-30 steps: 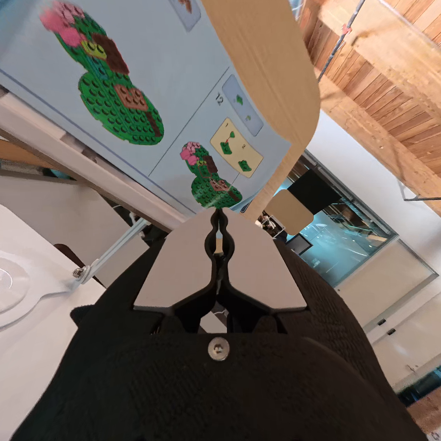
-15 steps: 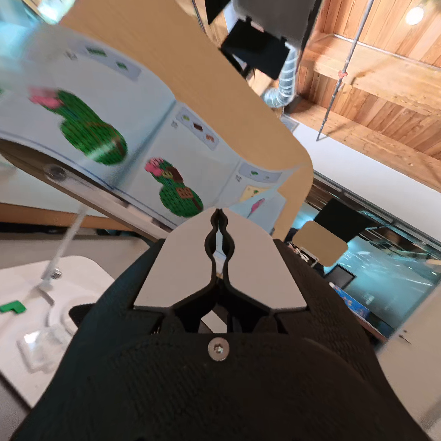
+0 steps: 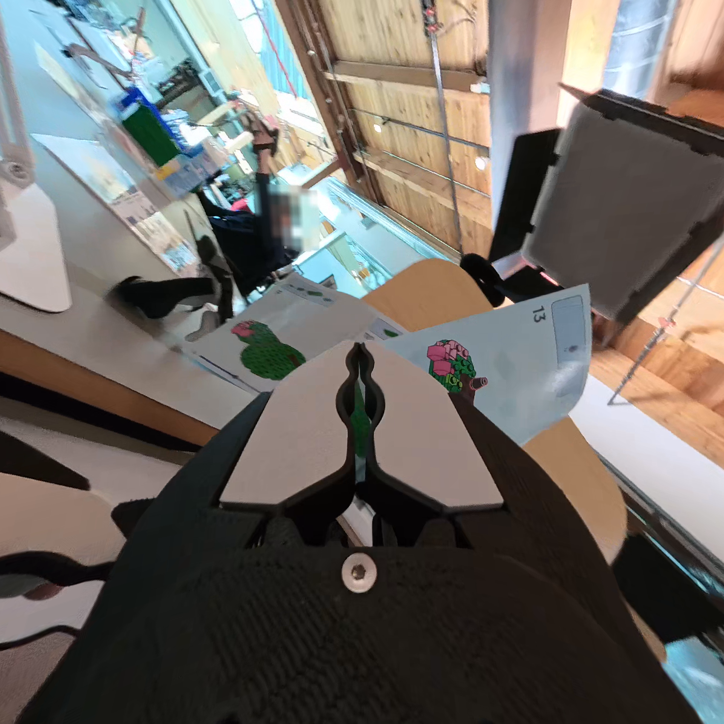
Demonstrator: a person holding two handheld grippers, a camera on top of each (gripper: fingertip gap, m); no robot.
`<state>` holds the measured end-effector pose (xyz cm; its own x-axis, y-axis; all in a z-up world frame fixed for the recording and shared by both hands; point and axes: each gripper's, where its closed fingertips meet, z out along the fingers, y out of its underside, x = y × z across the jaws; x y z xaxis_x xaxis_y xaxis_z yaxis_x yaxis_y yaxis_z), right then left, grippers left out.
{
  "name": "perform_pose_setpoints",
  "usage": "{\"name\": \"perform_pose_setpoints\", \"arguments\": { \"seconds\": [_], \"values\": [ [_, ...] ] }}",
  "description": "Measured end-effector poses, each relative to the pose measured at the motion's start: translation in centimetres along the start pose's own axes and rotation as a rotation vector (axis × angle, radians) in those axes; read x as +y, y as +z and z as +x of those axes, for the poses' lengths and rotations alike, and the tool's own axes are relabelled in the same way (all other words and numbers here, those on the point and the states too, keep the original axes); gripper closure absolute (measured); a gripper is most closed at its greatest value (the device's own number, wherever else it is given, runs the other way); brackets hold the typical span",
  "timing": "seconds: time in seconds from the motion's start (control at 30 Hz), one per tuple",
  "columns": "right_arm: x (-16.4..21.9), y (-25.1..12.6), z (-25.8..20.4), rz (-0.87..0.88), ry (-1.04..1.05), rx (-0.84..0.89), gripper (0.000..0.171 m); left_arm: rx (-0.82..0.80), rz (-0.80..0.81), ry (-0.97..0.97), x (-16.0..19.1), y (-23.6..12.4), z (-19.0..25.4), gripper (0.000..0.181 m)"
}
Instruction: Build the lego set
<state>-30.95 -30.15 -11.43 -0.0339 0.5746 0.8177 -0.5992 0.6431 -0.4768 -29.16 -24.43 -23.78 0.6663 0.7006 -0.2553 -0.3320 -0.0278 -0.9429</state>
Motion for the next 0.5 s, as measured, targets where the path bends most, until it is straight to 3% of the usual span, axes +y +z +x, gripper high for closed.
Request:
{"name": "perform_pose_setpoints", "arguments": {
  "seconds": [0.3, 0.5],
  "values": [
    [-1.7, 4.1, -6.9, 0.0, -0.197, -0.349, 0.171, 0.009, 0.001, 0.007, 0.0, 0.0, 0.2, 0.172],
    [-1.0, 5.3, -7.3, -0.019, -0.201, -0.371, 0.171, 0.011, 0.002, 0.004, 0.0, 0.0, 0.2, 0.172]
  ]
}}
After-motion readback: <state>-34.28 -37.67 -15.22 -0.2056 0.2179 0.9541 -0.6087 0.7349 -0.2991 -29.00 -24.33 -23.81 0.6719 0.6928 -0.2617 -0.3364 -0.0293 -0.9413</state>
